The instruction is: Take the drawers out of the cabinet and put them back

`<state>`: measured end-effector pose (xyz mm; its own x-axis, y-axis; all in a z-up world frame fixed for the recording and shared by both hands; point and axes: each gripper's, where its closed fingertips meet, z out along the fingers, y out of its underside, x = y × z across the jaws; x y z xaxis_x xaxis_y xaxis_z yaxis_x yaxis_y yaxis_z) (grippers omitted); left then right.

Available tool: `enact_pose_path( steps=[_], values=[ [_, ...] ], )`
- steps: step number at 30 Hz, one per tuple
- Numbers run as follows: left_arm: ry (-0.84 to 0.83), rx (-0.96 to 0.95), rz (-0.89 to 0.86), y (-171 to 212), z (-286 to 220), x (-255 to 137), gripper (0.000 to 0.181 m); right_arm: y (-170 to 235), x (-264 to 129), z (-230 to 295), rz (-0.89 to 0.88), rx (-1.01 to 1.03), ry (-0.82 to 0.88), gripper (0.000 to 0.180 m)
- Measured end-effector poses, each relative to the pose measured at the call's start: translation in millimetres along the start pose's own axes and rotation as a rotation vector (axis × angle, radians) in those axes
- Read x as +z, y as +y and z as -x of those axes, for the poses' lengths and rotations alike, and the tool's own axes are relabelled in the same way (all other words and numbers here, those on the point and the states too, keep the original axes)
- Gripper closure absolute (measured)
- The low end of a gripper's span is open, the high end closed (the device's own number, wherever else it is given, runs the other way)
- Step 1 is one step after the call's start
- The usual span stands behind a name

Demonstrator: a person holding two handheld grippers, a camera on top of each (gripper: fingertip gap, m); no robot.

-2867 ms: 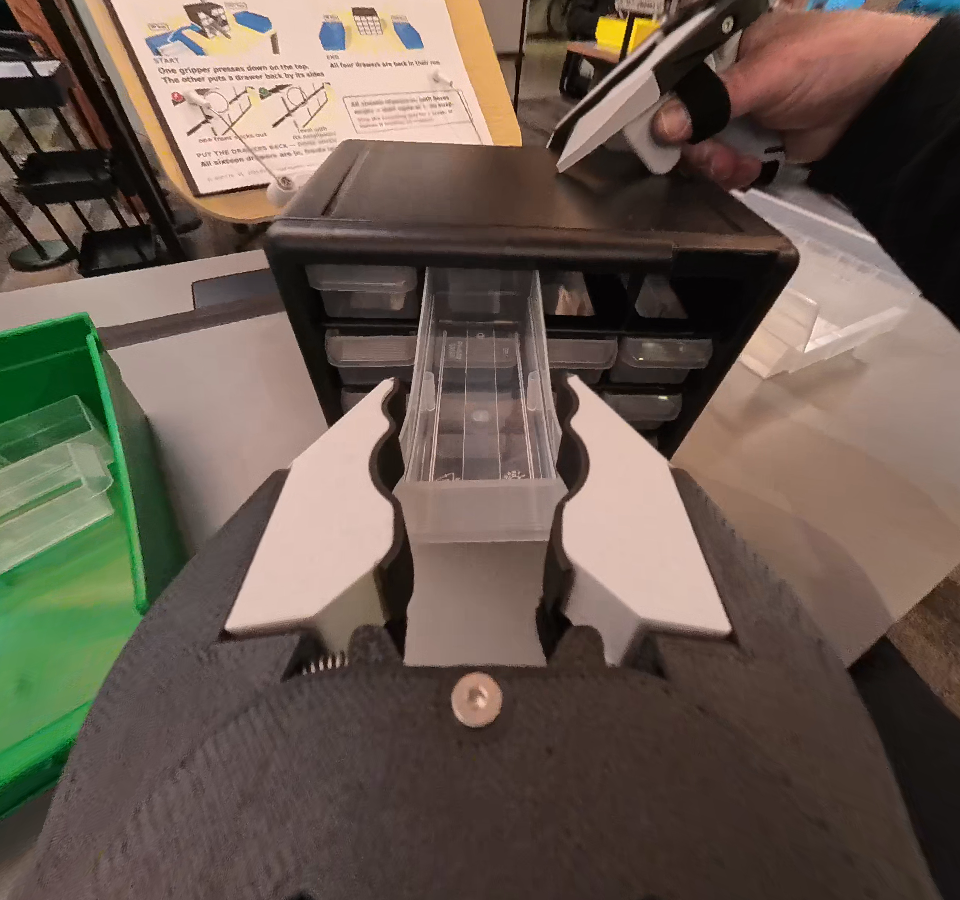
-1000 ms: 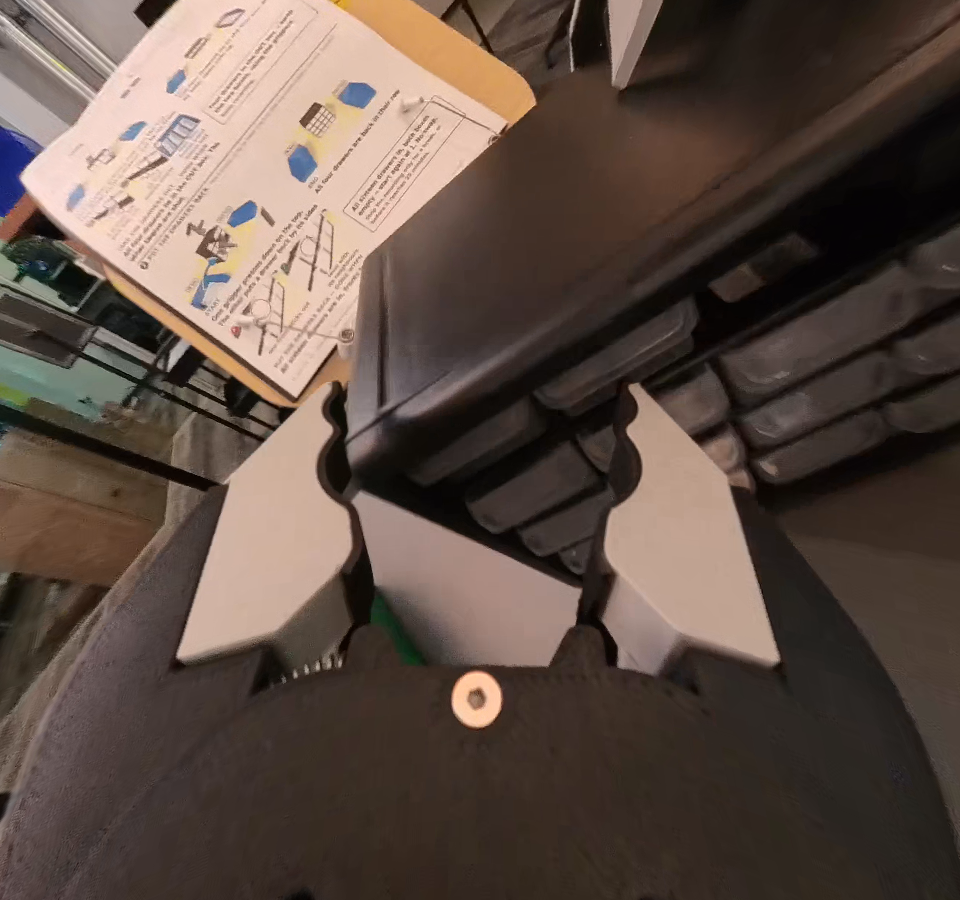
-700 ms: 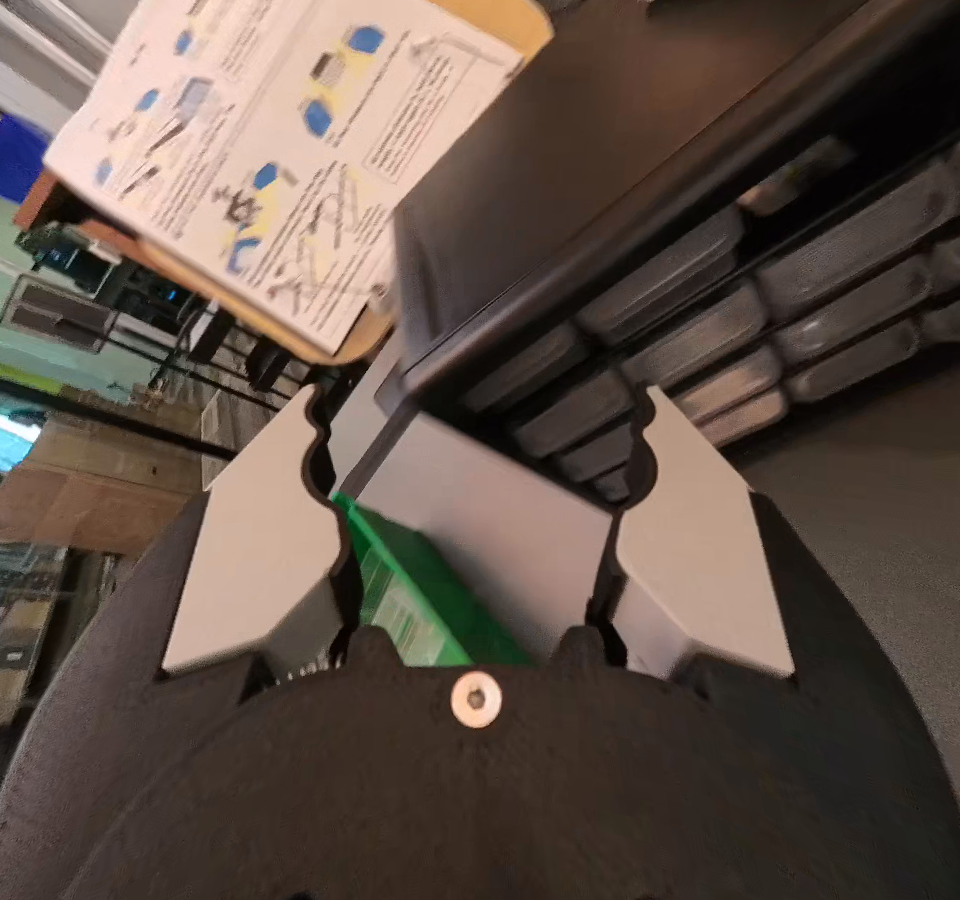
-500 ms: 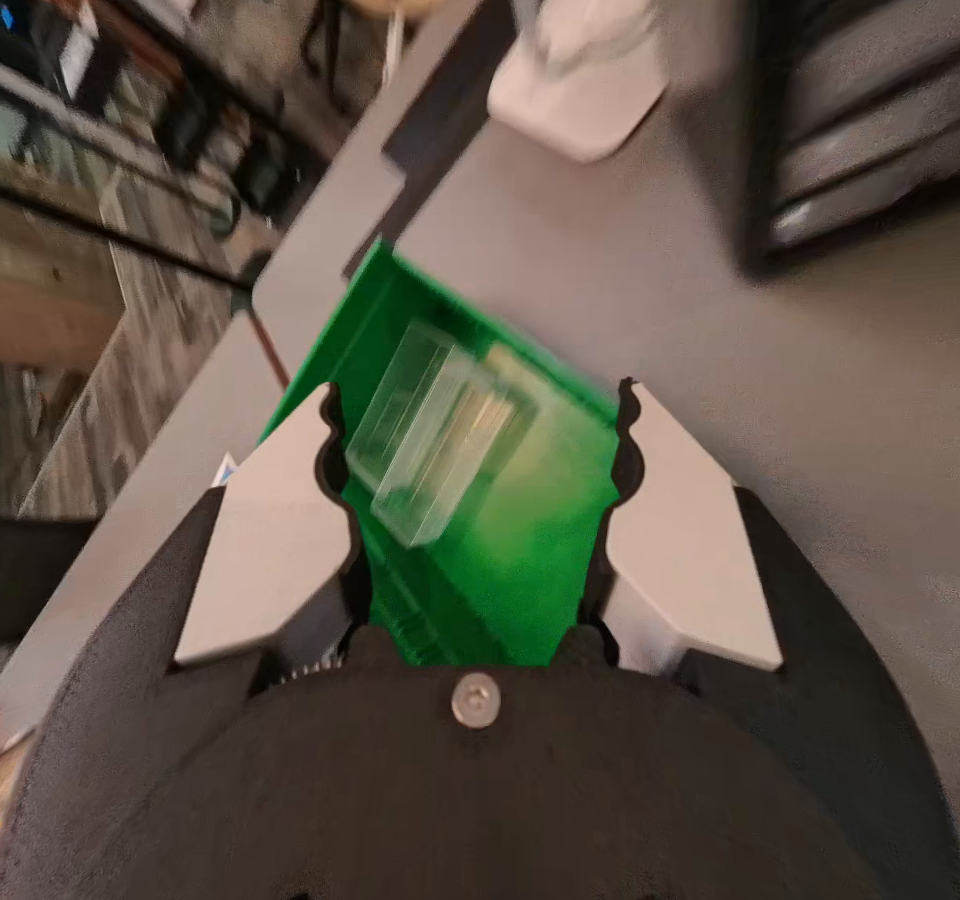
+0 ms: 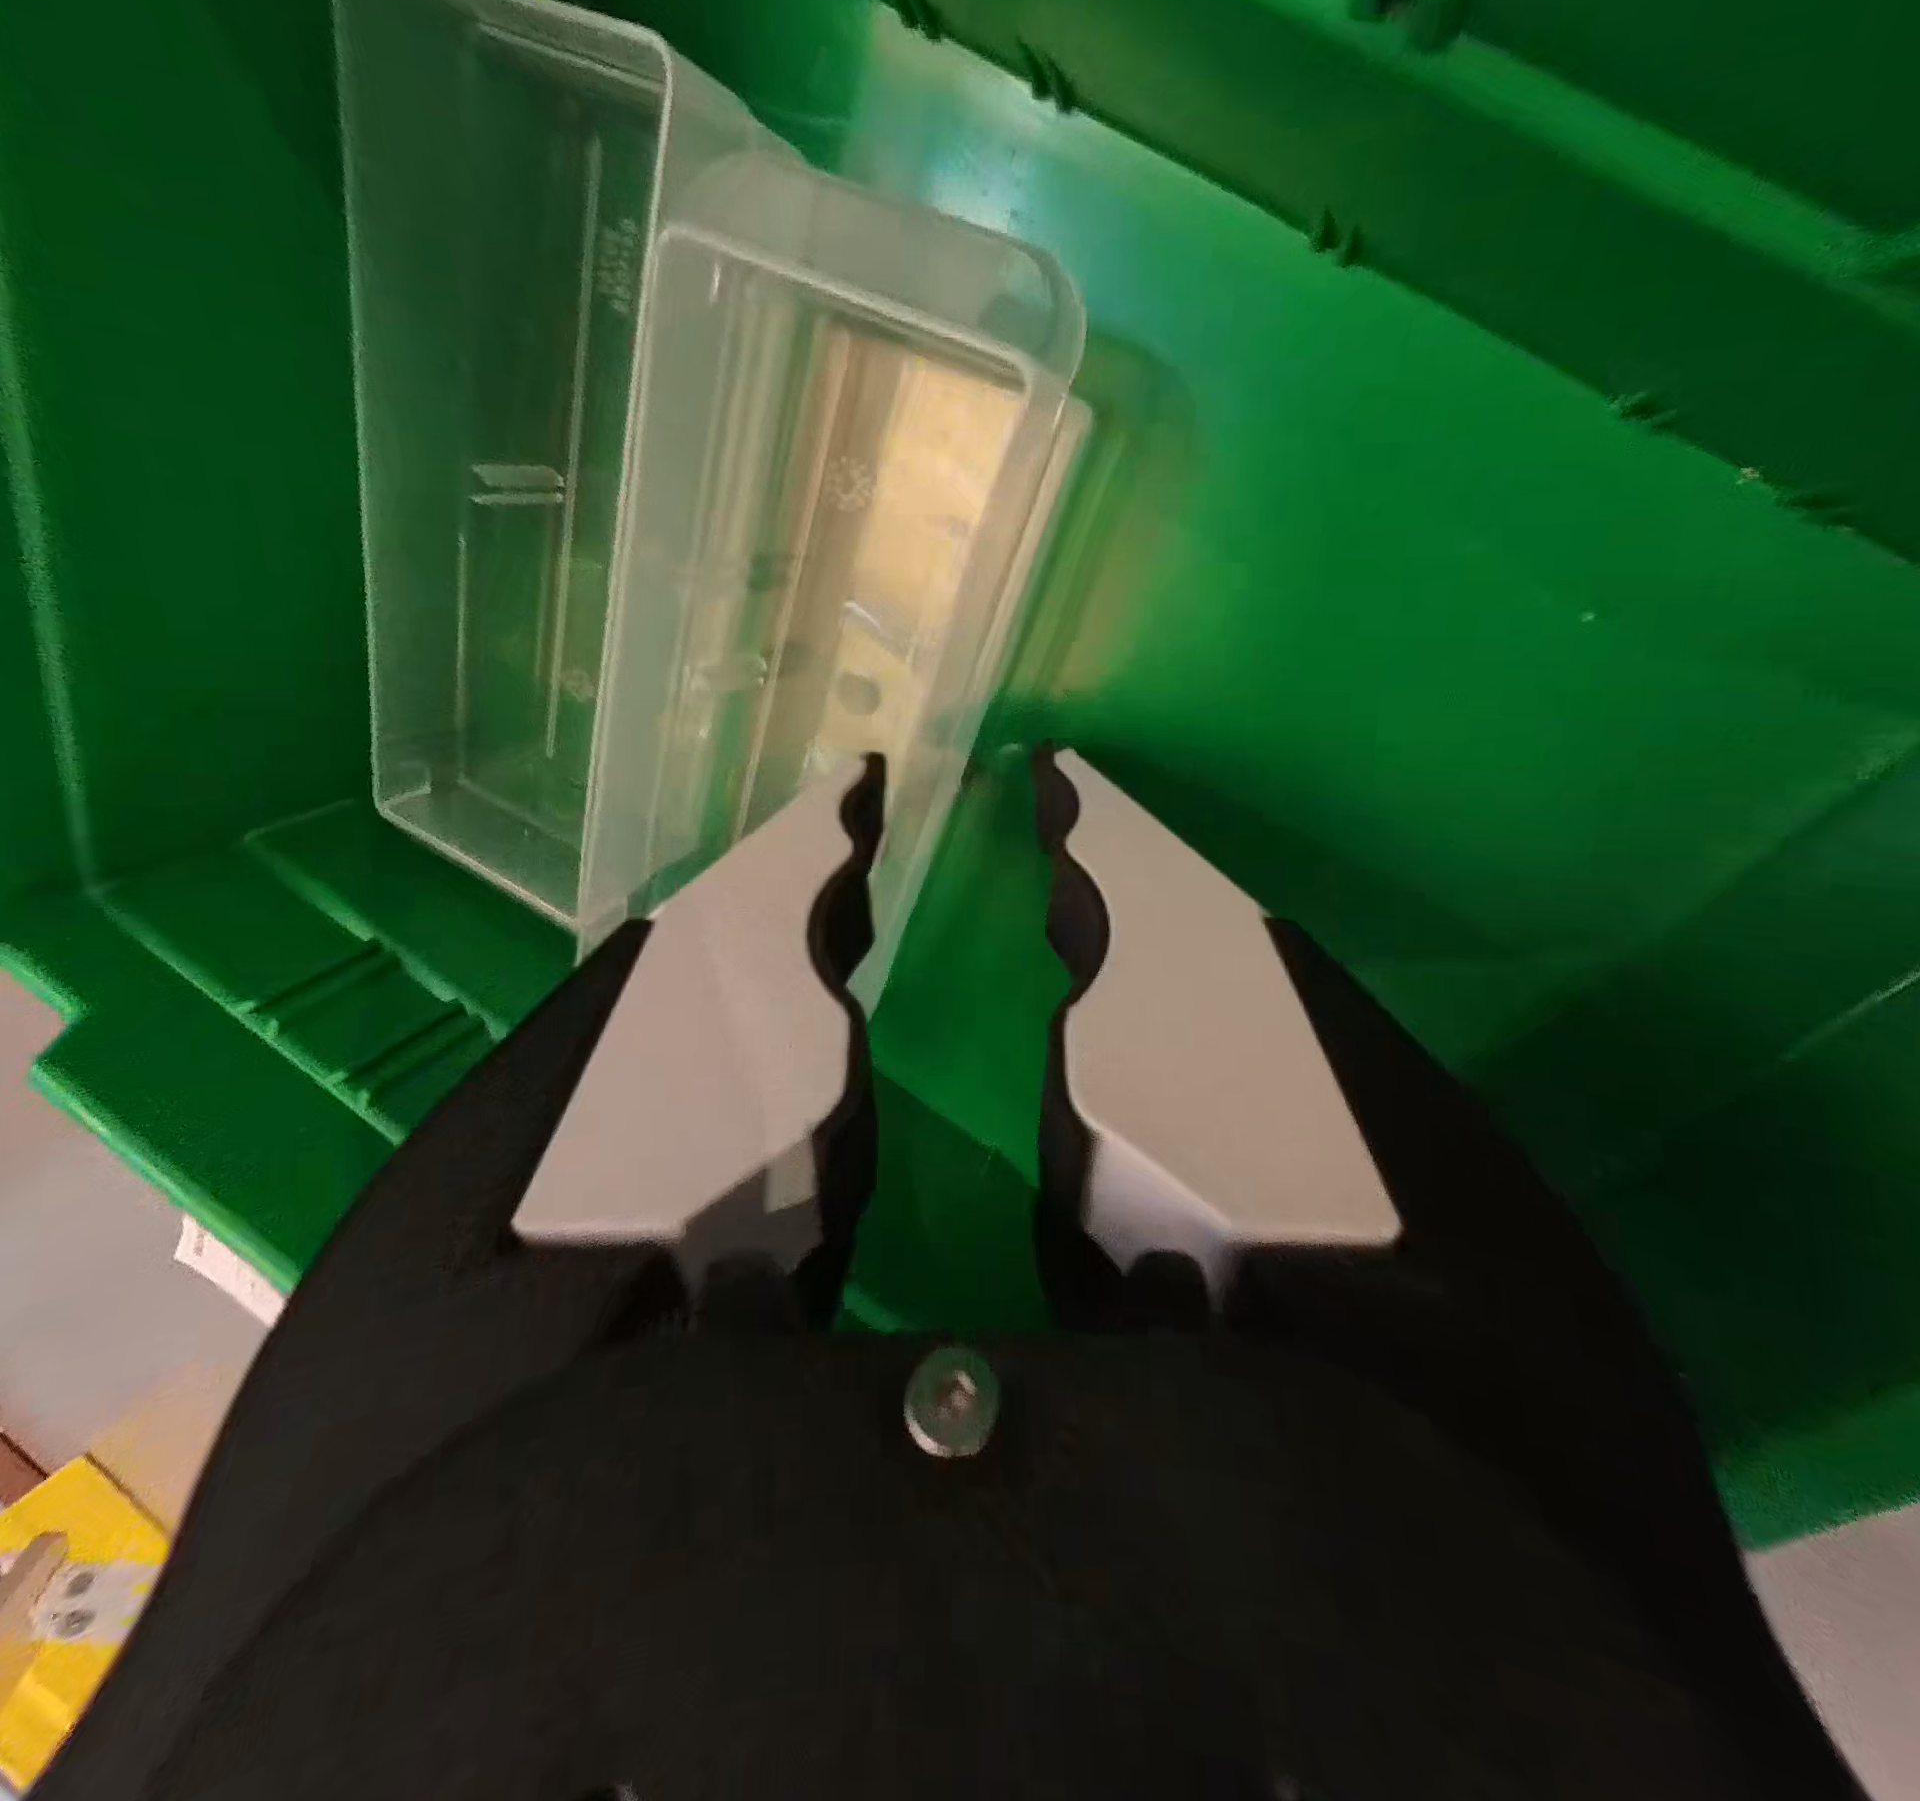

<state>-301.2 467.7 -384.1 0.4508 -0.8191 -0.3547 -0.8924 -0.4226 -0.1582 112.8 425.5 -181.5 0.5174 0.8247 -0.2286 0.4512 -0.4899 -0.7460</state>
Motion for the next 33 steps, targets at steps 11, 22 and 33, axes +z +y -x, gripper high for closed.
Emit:
enact_pose_path(
  steps=[11, 22, 33],
  values=[
    [0.218, 0.222, 0.075, 25.8, -77.4, -37.2, 0.138, -0.3, 0.1, 0.3, -0.001, -0.003, -0.004, 0.118],
    [0.141, 0.2, 0.064, 16.4, -49.4, -21.7, 0.113, -0.4, 0.2, 0.4, -0.004, 0.005, -0.006, 0.119],
    [-0.031, 0.147, -0.026, 11.0, -27.3, -119.3, 0.121, -0.3, 0.3, 0.4, -0.004, 0.006, -0.007, 0.119]
  ],
)
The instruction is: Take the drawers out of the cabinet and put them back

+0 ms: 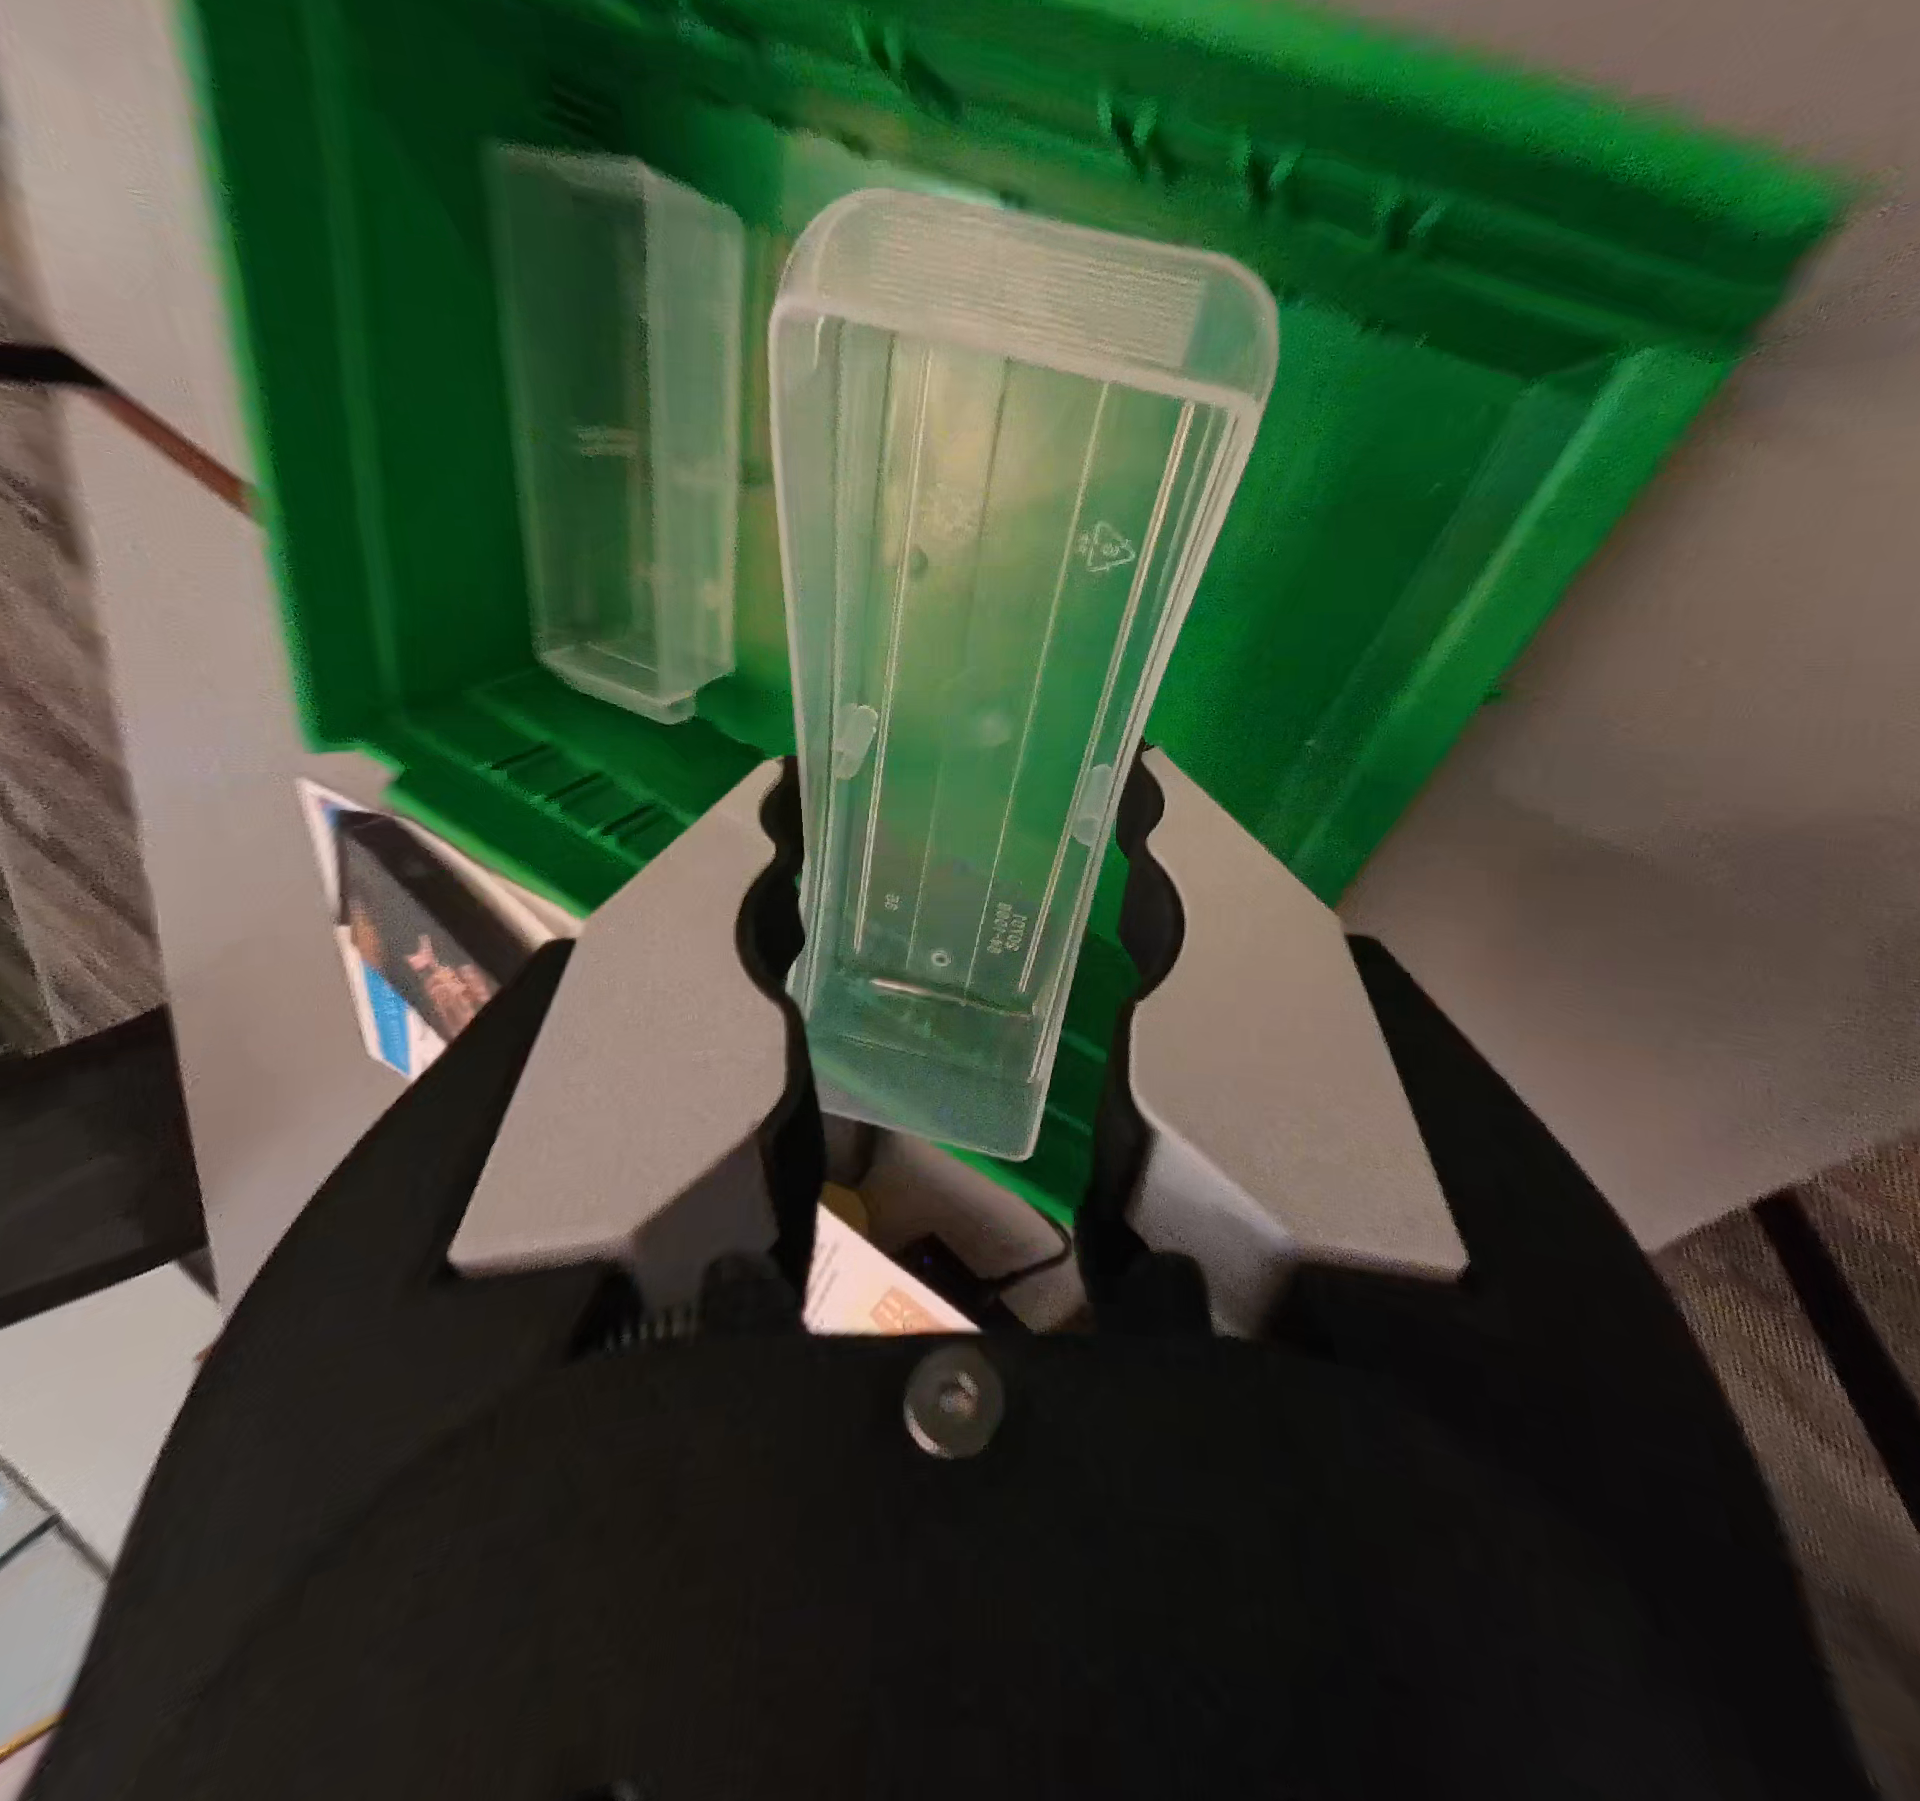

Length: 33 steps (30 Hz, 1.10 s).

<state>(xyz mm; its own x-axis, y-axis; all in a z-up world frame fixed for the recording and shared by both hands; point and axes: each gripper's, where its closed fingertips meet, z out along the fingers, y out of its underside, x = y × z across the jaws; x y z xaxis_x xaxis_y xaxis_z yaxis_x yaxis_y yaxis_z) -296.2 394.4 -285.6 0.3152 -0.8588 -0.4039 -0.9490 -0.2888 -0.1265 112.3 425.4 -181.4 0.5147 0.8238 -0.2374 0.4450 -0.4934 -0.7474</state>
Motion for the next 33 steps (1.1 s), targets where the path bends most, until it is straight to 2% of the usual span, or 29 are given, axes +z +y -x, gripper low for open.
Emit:
enact_pose_path(
  steps=[2, 4, 7, 10, 13, 16, 21, 24, 26, 28, 29, 31, 33],
  values=[
    [-0.014, -0.011, -0.139, -31.1, -11.0, -45.7, 0.122, -0.2, 0.0, -0.1, -0.004, 0.003, -0.002, 0.12],
    [0.015, 0.086, -0.252, -68.5, -45.6, -82.1, 0.122, -0.4, -0.1, -0.1, -0.008, 0.006, -0.004, 0.12],
    [0.046, 0.262, -0.26, -109.3, -103.3, -93.3, 0.121, -0.3, 0.0, 0.0, -0.006, 0.006, -0.002, 0.12],
    [0.125, 0.392, -0.27, -142.5, -161.1, -69.7, 0.12, -0.1, 0.0, -0.1, -0.003, 0.007, 0.0, 0.12],
    [0.211, 0.468, -0.255, -157.3, -203.0, -31.0, 0.12, 0.1, -0.1, -0.2, -0.002, 0.009, 0.001, 0.12],
    [0.218, 0.561, -0.19, -157.7, -220.4, 4.4, 0.119, 0.2, 0.0, -0.3, 0.0, 0.01, 0.002, 0.12],
    [0.284, 0.644, -0.141, -153.2, -236.1, 30.7, 0.112, 0.1, 0.0, -0.4, -0.002, 0.013, 0.001, 0.12],
    [0.274, 0.581, -0.126, -152.5, -228.1, 26.6, 0.087, 0.0, 0.0, -0.5, -0.003, 0.014, 0.0, 0.12],
    [0.271, 0.46, -0.162, -158.0, -222.4, 10.8, 0.078, -0.1, 0.0, -0.5, -0.004, 0.013, -0.001, 0.12],
    [0.276, 0.329, -0.246, -171.0, -228.3, -14.3, 0.082, -0.2, 0.0, -0.3, -0.005, 0.012, -0.001, 0.12],
    [0.266, 0.269, -0.264, -176.2, -231.1, -25.7, 0.092, -0.3, -0.1, -0.3, -0.006, 0.011, -0.003, 0.12],
    [0.322, 0.161, -0.306, -189.0, -249.0, -46.5, 0.101, -0.4, -0.1, -0.4, -0.007, 0.01, -0.008, 0.12],
    [0.365, 0.053, -0.314, -200.8, -266.0, -53.3, 0.109, -0.5, -0.1, -0.3, -0.008, 0.011, -0.012, 0.12]
  ],
)
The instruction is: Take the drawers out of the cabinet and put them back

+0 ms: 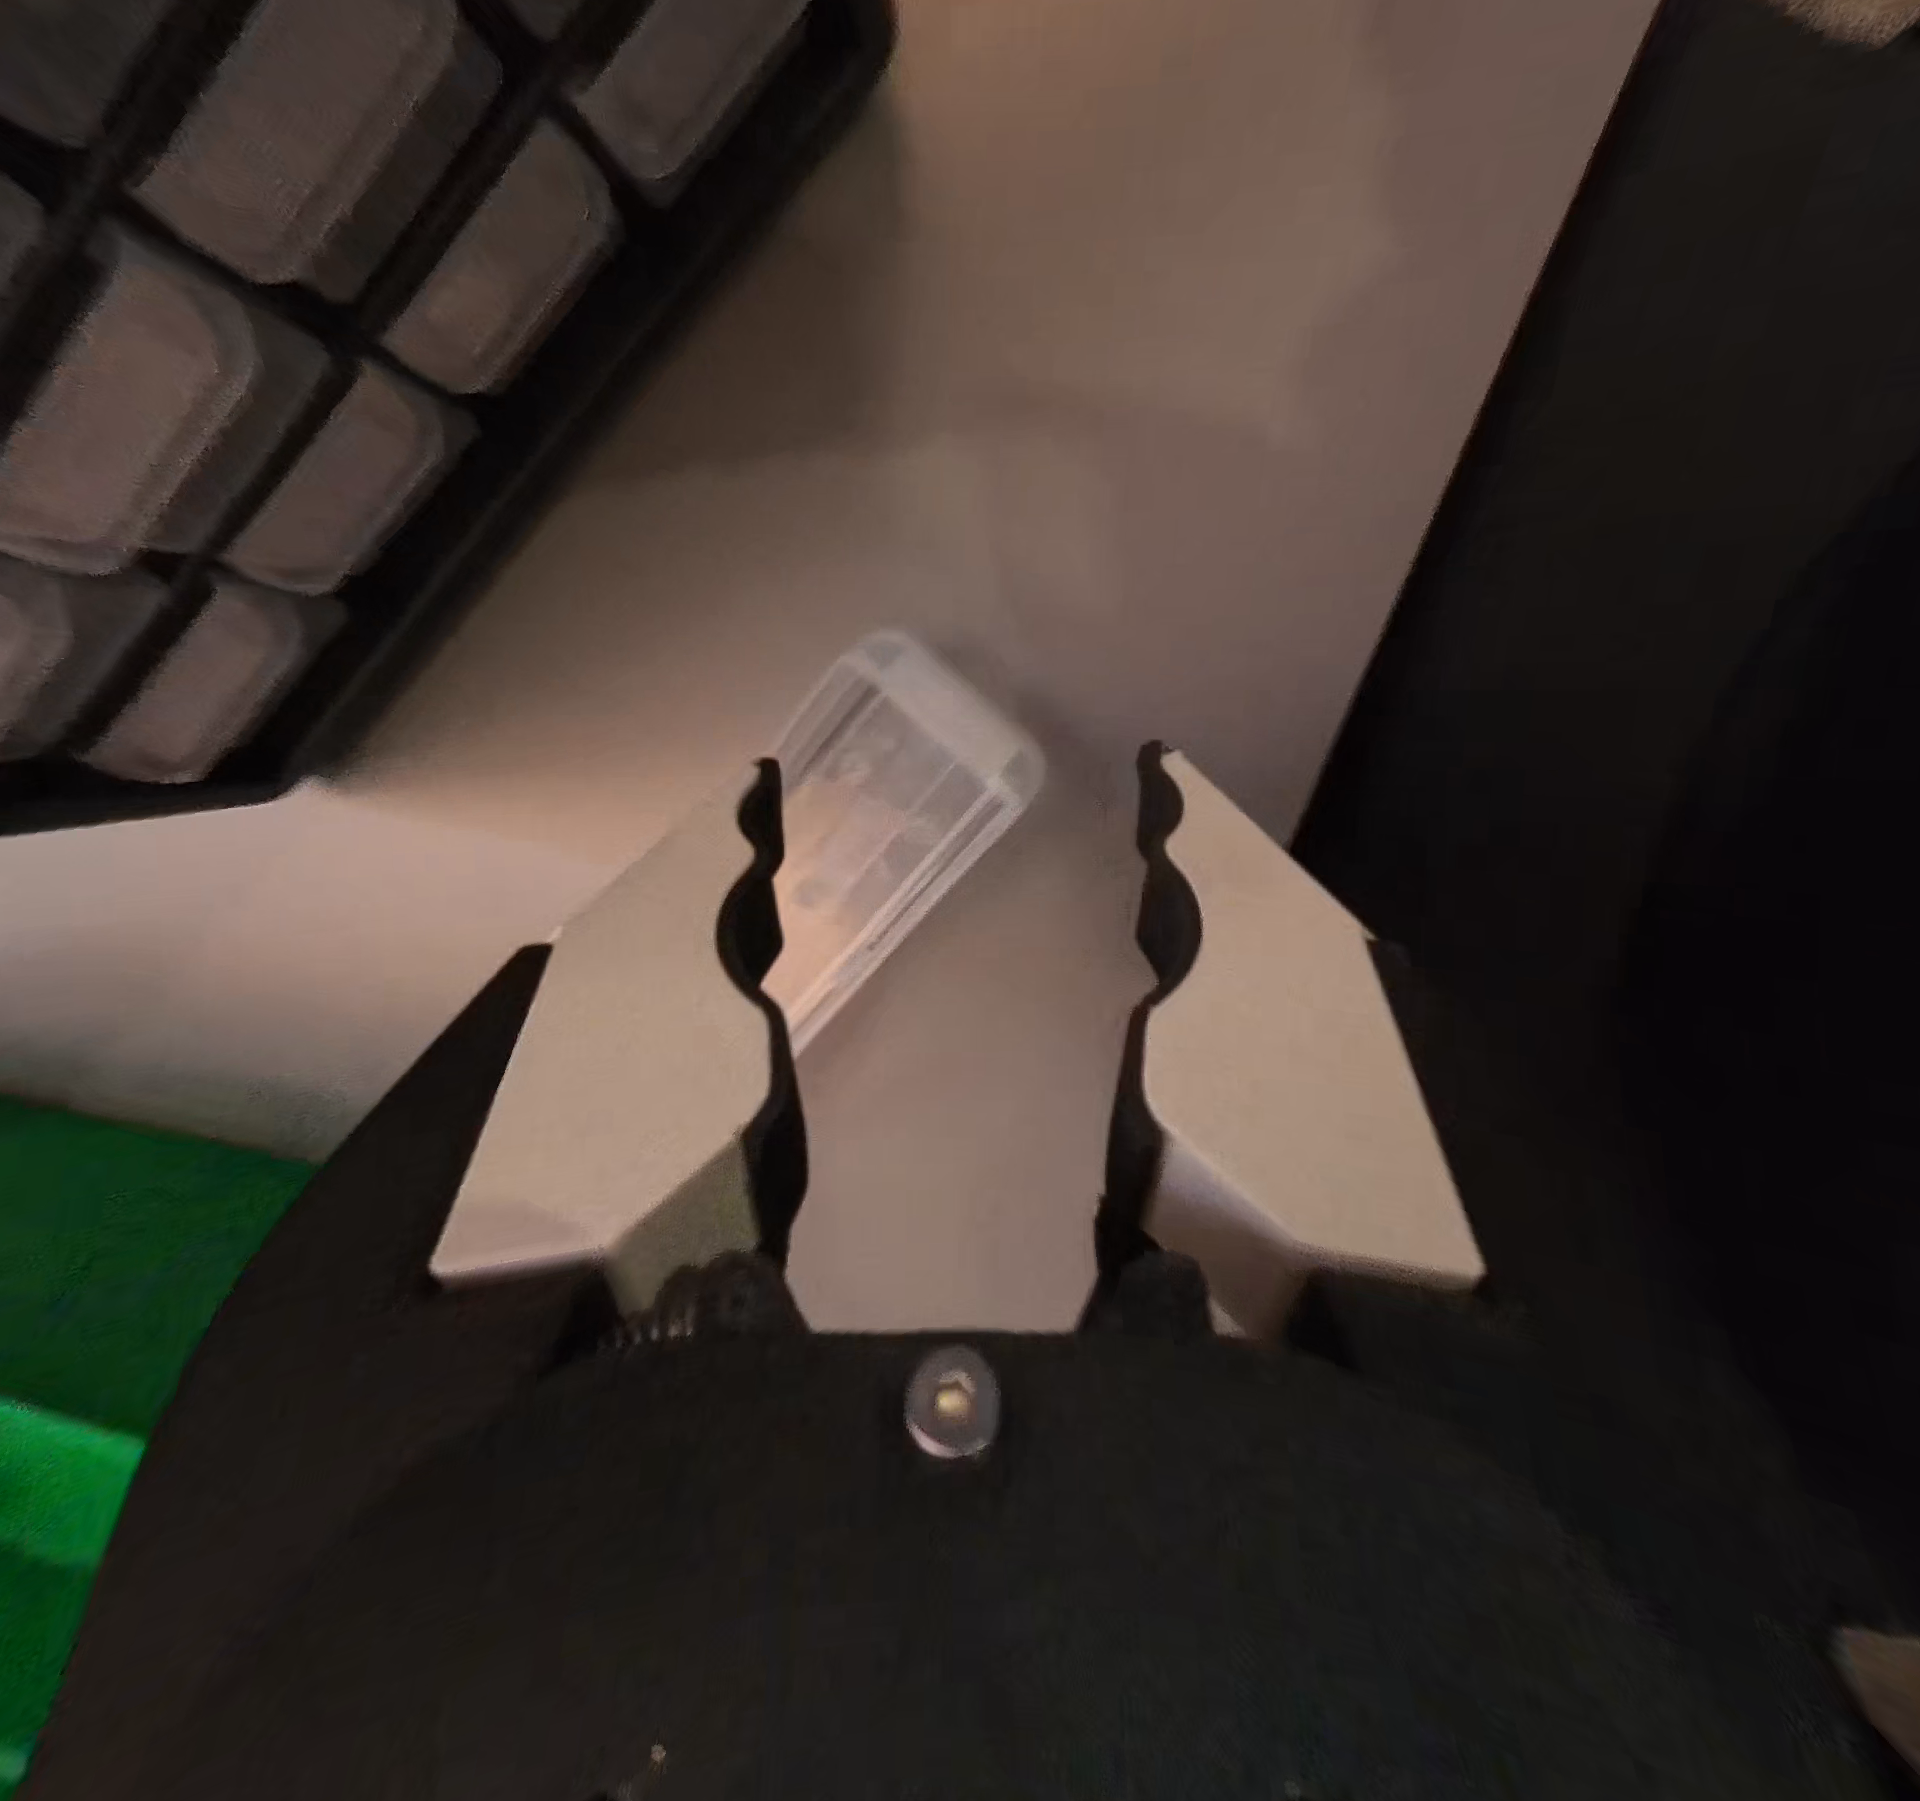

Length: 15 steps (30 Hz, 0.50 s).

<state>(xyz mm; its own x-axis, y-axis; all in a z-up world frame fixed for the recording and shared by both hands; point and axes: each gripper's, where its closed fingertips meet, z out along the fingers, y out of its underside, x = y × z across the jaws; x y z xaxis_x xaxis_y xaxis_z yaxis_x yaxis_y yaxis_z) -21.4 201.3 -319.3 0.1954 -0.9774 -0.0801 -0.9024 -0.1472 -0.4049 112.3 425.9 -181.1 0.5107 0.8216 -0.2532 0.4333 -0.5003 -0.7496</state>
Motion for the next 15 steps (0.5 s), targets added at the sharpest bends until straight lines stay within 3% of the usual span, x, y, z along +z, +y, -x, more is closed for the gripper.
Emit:
enact_pose_path(
  steps=[9, 15],
  values=[
    [-0.021, -0.02, 0.097, 20.7, -8.5, 52.2, 0.156, -0.1, -0.2, -0.1, -0.005, 0.005, -0.001, 0.12],
    [0.023, 0.342, 0.167, 51.7, -25.3, 33.8, 0.167, 0.0, -0.2, -0.2, -0.003, 0.004, -0.006, 0.121]
  ],
)
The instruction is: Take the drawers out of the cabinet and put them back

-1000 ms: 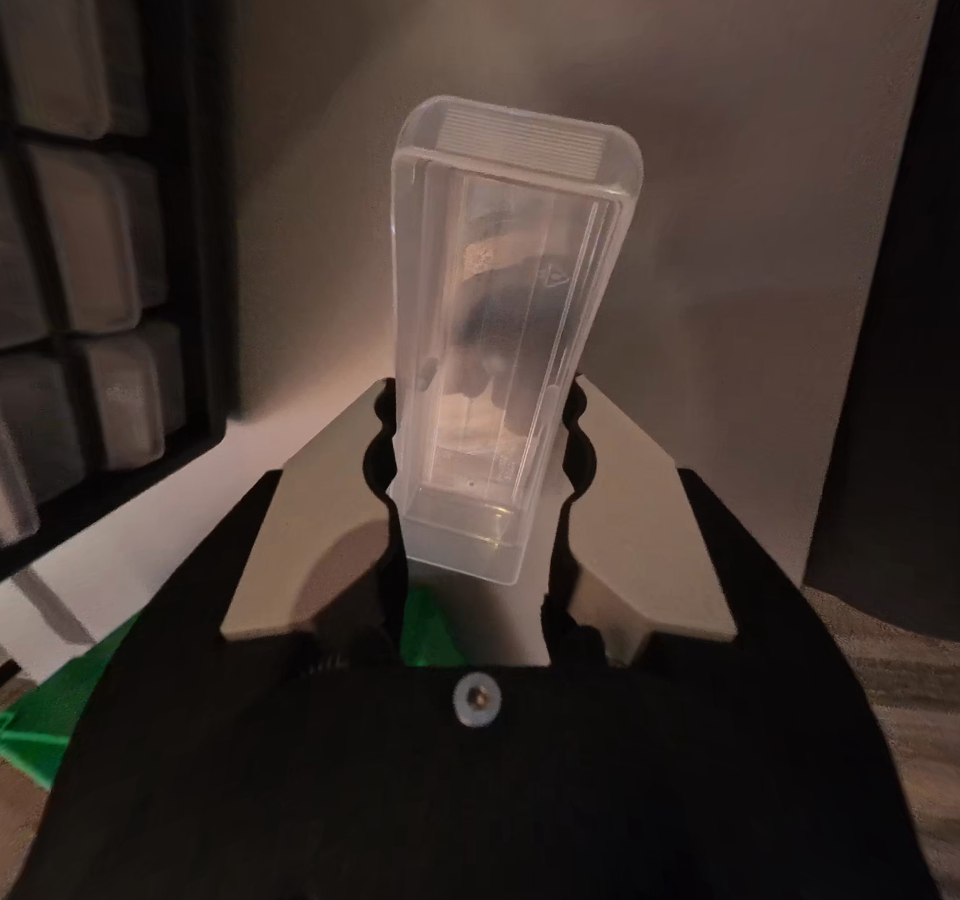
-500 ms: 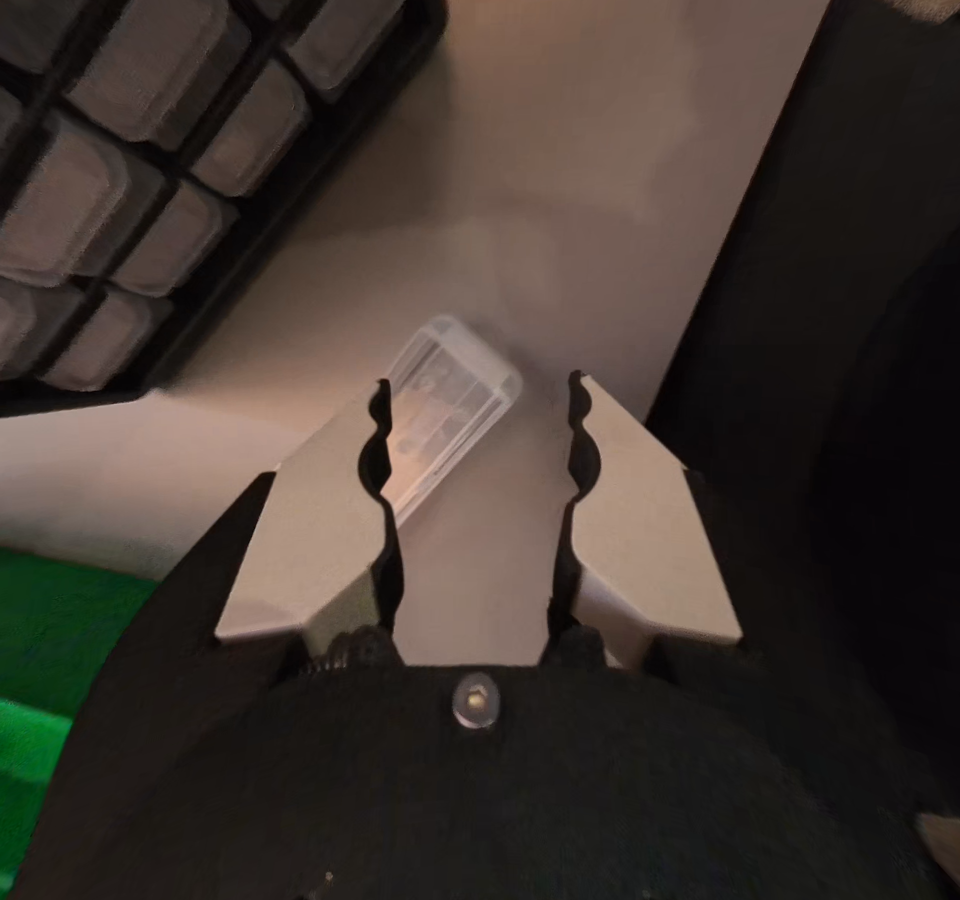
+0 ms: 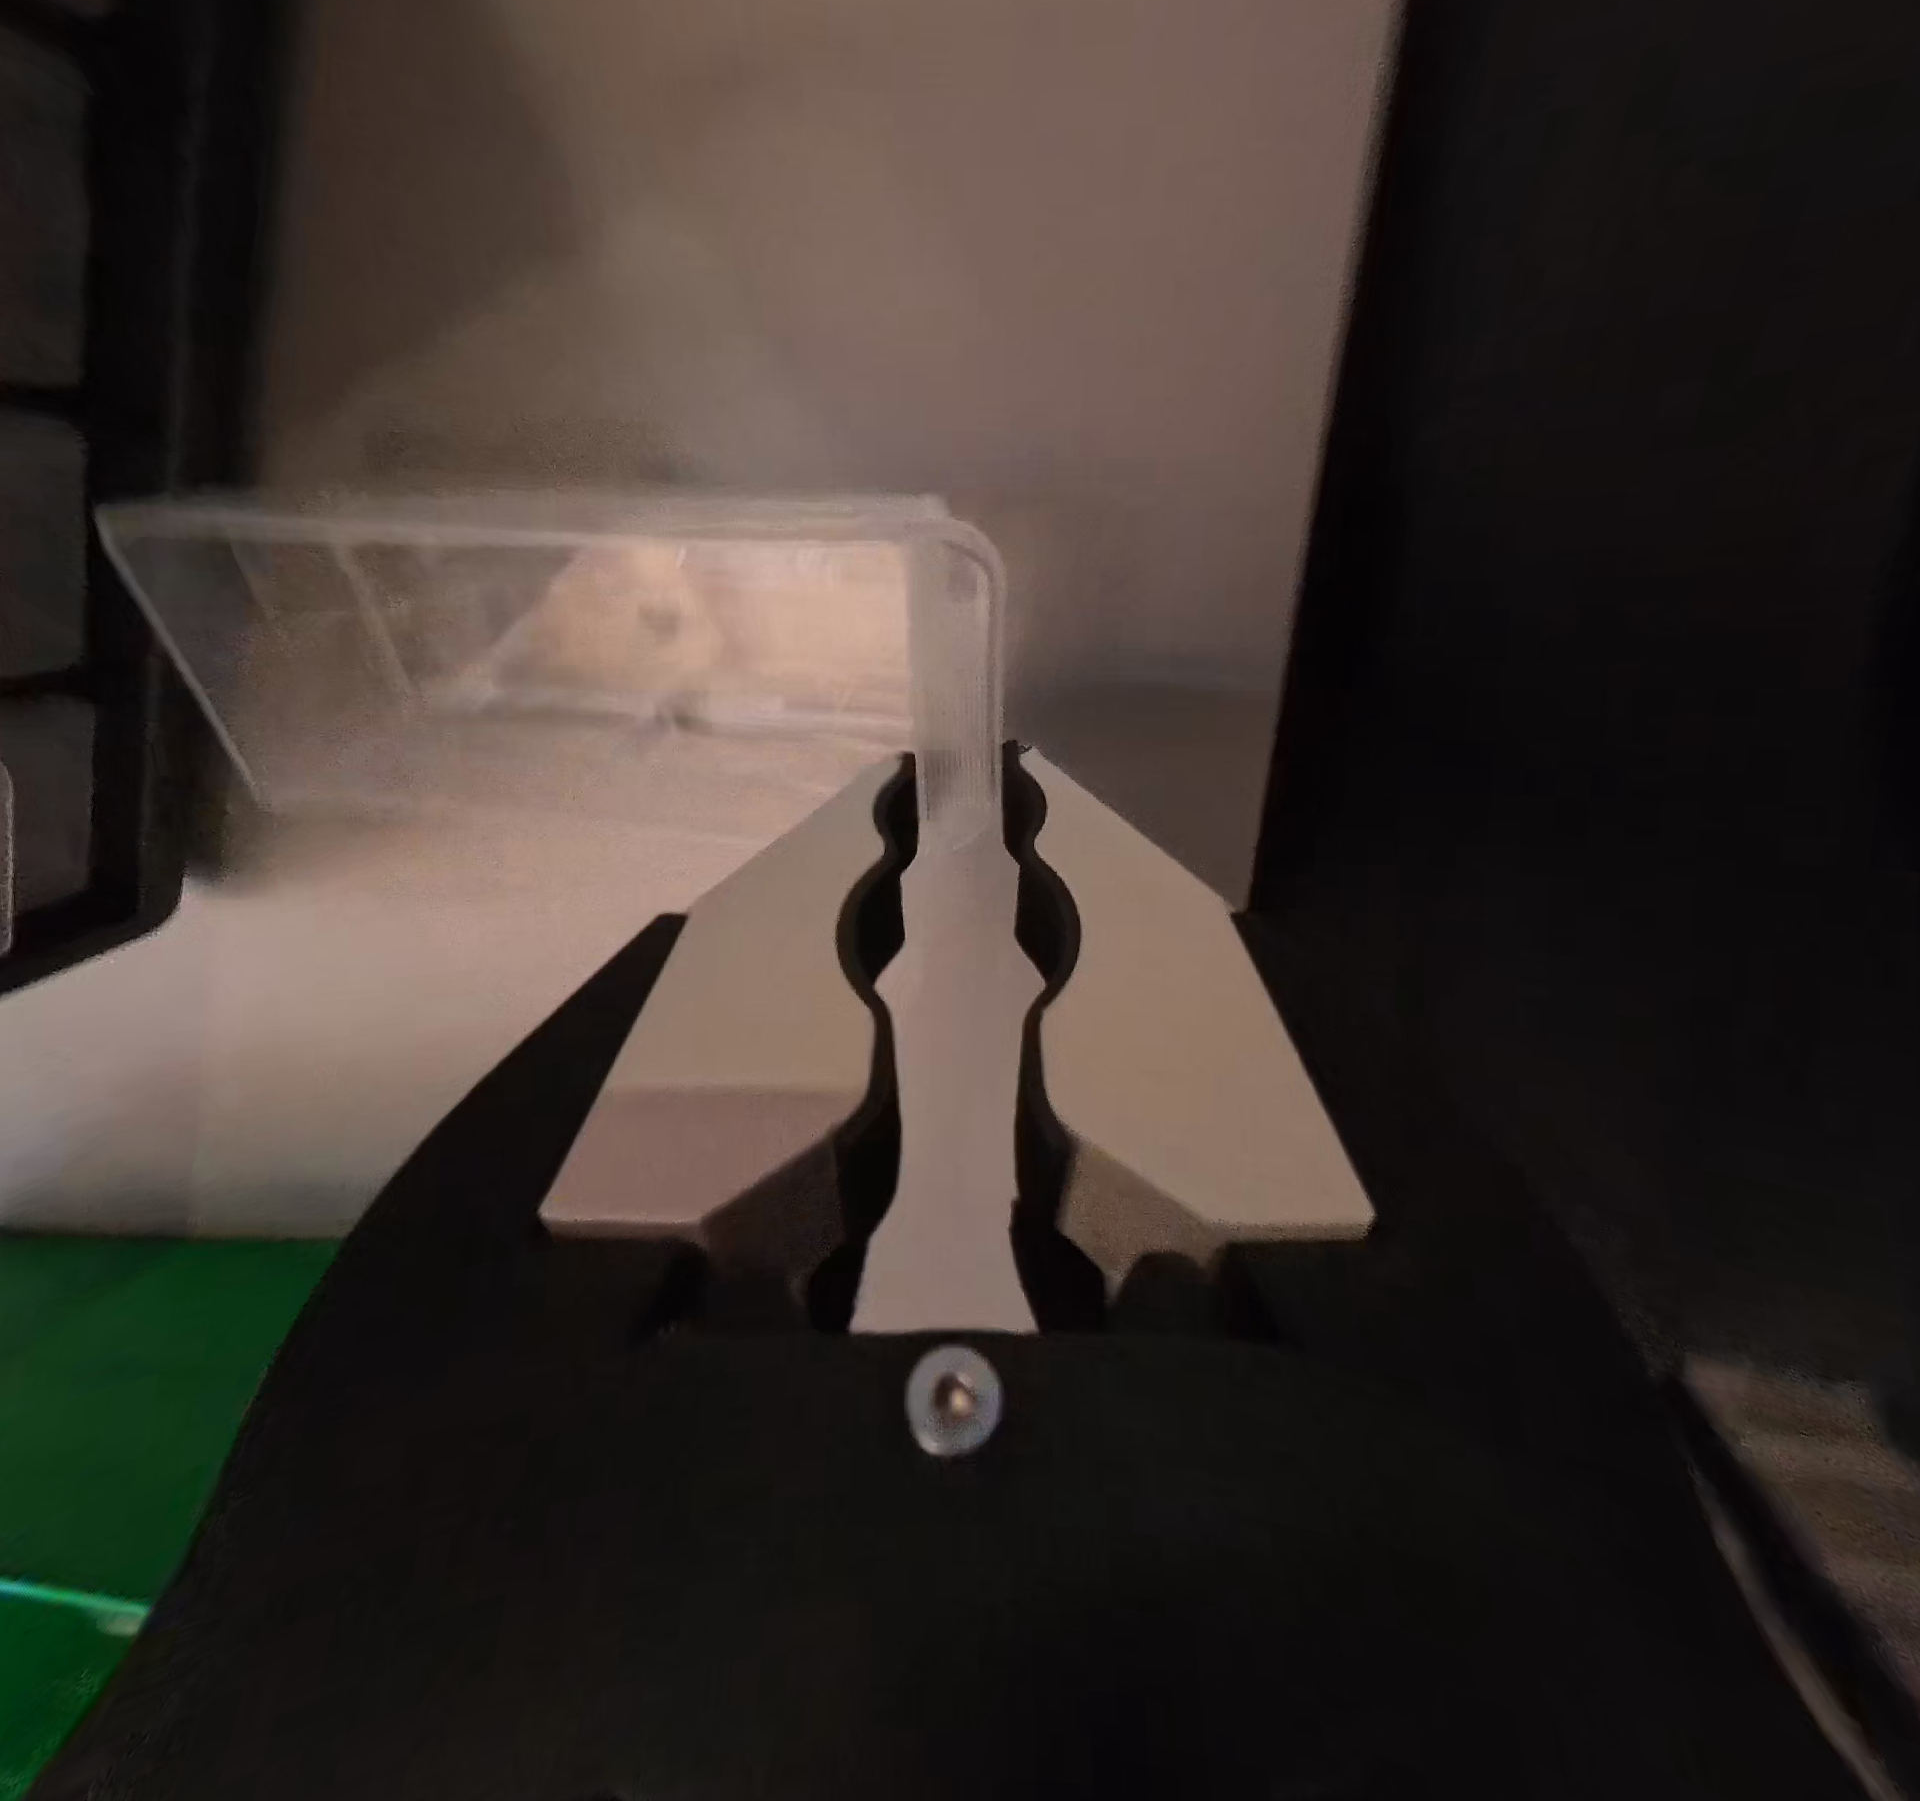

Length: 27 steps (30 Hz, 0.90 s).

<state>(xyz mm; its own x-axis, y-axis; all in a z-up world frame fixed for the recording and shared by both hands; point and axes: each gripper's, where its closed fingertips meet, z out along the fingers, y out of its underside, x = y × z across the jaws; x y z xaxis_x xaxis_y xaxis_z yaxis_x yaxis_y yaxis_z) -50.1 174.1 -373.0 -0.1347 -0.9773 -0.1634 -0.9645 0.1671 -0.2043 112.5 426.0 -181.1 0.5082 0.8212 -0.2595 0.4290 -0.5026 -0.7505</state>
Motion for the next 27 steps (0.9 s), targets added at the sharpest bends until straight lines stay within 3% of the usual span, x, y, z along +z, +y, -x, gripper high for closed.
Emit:
enact_pose_path(
  steps=[2, 6, 8, 9, 13, 15, 18, 23, 25, 27],
  values=[
    [0.053, 0.148, 0.018, 17.3, -14.8, -8.0, 0.164, 0.0, 0.0, 0.0, 0.001, -0.001, 0.0, 0.12],
    [0.043, 0.065, 0.029, 38.8, -7.3, -9.9, 0.154, -0.2, -0.1, 0.1, -0.004, 0.003, -0.001, 0.121],
    [-0.006, 0.029, 0.071, 50.2, -0.9, -10.7, 0.118, -0.3, -0.3, 0.2, -0.008, 0.006, -0.002, 0.12],
    [-0.037, 0.0, 0.064, 52.2, 3.0, -13.8, 0.109, -0.3, -0.3, 0.2, -0.009, 0.007, -0.003, 0.12],
    [-0.141, -0.159, -0.065, 52.3, 12.7, -36.5, 0.088, -0.2, -0.1, 0.1, -0.007, 0.004, -0.004, 0.12],
    [-0.229, -0.221, -0.134, 53.1, 23.0, -45.6, 0.068, -0.3, 0.1, 0.3, -0.005, 0.001, -0.006, 0.12],
    [-0.258, -0.274, -0.149, 61.2, 35.7, -36.8, 0.052, -0.3, 0.3, 0.5, -0.005, -0.001, -0.008, 0.12],
    [-0.176, -0.247, -0.123, 58.8, 53.9, -4.4, 0.053, -0.4, -0.1, 0.6, -0.011, 0.009, -0.007, 0.12],
    [-0.092, -0.231, -0.104, 66.0, 50.3, 10.2, 0.066, -0.4, -0.1, 0.4, -0.012, 0.01, -0.006, 0.121],
    [-0.045, -0.247, -0.2, 58.4, 50.7, 10.8, 0.088, -0.4, -0.1, 0.3, -0.012, 0.011, -0.007, 0.121]
  ],
)
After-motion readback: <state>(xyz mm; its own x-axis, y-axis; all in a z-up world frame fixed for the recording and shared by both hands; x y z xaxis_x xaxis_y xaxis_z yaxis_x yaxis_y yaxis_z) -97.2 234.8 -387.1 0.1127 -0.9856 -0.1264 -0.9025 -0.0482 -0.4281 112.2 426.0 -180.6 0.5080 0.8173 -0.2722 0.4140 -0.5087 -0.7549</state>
